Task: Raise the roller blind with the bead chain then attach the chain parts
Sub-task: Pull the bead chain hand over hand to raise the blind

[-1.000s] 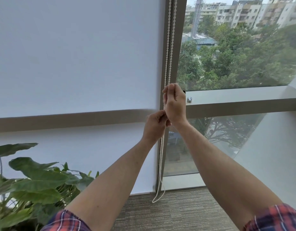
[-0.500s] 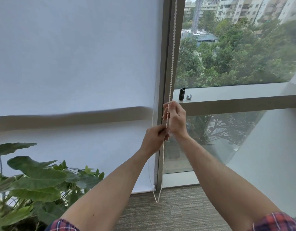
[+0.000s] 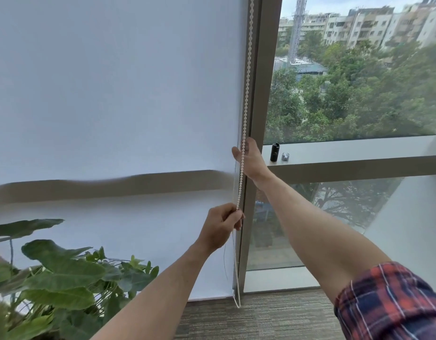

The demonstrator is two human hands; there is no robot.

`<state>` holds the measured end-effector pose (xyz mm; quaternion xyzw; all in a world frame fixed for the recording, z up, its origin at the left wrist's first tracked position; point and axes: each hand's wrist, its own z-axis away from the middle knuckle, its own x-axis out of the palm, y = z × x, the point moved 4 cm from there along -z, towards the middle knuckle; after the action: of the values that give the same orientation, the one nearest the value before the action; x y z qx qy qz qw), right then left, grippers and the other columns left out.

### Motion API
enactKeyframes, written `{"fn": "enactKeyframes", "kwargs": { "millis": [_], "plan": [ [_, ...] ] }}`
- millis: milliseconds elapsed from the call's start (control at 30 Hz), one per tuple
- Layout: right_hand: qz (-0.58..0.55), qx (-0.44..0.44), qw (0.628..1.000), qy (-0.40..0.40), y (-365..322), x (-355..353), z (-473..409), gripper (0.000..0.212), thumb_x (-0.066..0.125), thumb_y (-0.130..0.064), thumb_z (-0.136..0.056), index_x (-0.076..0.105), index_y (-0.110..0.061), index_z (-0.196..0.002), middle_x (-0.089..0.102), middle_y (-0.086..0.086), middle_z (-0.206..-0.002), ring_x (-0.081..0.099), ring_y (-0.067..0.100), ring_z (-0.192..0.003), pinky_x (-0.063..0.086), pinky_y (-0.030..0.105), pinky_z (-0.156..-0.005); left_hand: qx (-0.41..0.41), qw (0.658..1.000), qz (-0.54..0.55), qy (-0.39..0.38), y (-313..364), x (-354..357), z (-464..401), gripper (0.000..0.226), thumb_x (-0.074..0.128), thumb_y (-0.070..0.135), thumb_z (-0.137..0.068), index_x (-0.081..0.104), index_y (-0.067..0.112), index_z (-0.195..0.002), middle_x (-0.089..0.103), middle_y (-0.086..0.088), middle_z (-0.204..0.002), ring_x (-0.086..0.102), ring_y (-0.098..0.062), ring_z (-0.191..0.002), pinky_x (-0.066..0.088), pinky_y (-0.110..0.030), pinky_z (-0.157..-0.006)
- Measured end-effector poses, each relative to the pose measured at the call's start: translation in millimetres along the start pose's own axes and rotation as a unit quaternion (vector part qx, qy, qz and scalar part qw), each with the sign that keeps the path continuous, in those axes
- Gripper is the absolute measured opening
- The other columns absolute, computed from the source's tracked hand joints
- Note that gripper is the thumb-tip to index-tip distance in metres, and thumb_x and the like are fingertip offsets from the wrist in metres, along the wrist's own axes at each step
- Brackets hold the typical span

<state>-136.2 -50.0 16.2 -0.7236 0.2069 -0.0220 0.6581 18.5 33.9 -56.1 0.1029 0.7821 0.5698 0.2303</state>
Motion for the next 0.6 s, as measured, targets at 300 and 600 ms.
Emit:
{"fn": "enactKeyframes", "kwargs": {
  "millis": [300,600],
  "plan": [
    [0.076,-0.033,0.992,0.099,-6,-6,0,0.046,0.069,-0.031,-0.091,0.051,-0.016,-0.131,0.057,0.003,-0.103,0.059,0.019,-0.095,0.050,0.032,-0.086,0.017,0.998,0.000,0.066,0,-18,4,0.025,0.046,0.008,-0.081,0.063,-0.001,-0.064,0.058,-0.020,-0.054,0.055,-0.022,-0.051,0.045,-0.030,-0.053],
    [0.009,-0.043,0.993,0.107,-15,2,1,0.013,0.053,-0.015,-0.100,0.065,-0.012,-0.103,0.065,0.000,-0.080,0.061,0.013,-0.068,0.050,0.032,-0.070,0.040,0.998,-0.040,0.034,2,-15,13,0.024,0.047,0.007,-0.079,0.062,0.002,-0.061,0.059,-0.014,-0.052,0.054,-0.015,-0.048,0.042,-0.023,-0.050]
  ]
}}
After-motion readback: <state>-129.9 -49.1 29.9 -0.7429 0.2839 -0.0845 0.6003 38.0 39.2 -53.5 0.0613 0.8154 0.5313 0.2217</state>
